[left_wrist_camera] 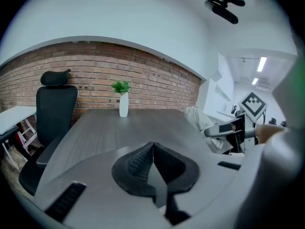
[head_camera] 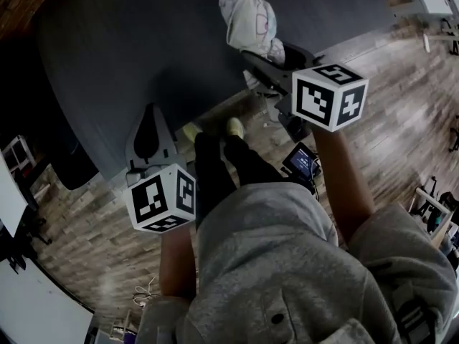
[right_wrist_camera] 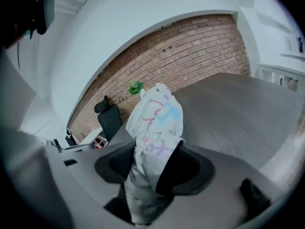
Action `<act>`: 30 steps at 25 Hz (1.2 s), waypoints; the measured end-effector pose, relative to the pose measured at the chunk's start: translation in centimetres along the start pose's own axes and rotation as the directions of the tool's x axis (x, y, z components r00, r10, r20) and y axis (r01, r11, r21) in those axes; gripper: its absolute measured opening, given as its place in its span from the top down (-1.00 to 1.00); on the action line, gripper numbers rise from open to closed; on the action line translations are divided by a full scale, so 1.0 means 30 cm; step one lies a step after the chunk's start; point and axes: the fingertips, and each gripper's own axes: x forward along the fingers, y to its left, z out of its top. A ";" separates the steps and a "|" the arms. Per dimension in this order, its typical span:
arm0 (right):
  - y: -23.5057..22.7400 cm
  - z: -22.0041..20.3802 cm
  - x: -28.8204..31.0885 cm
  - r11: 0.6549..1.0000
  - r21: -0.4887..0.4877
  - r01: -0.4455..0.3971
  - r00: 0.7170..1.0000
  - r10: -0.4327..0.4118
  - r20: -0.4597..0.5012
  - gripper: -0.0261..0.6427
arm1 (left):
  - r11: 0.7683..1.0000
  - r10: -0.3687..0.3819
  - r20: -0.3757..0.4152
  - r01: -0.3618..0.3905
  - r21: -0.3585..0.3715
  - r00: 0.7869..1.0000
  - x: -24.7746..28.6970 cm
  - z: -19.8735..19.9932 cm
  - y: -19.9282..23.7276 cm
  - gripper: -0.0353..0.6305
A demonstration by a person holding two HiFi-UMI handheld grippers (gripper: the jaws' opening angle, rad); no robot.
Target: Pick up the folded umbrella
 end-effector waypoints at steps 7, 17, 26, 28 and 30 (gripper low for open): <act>0.054 0.140 -0.165 0.999 0.032 -0.039 0.988 0.034 0.151 0.16 | 0.999 -0.012 0.042 0.011 0.043 0.999 -0.056 0.075 -0.047 0.85; 0.159 0.286 -0.375 0.997 0.034 -0.076 0.939 0.060 0.339 0.16 | 0.994 -0.035 0.131 0.021 0.105 0.991 -0.168 0.219 -0.064 0.85; 0.179 0.299 -0.596 0.997 0.024 -0.072 0.894 0.054 0.444 0.16 | 0.991 -0.066 0.168 0.044 0.130 0.984 -0.266 0.246 -0.142 0.85; 0.183 0.298 -0.626 0.997 0.028 -0.074 0.884 0.052 0.465 0.16 | 0.989 -0.078 0.174 0.054 0.140 0.982 -0.279 0.248 -0.158 0.85; 0.180 0.293 -0.654 0.998 0.022 -0.063 0.875 0.045 0.482 0.16 | 0.987 -0.088 0.175 0.063 0.148 0.981 -0.289 0.243 -0.173 0.85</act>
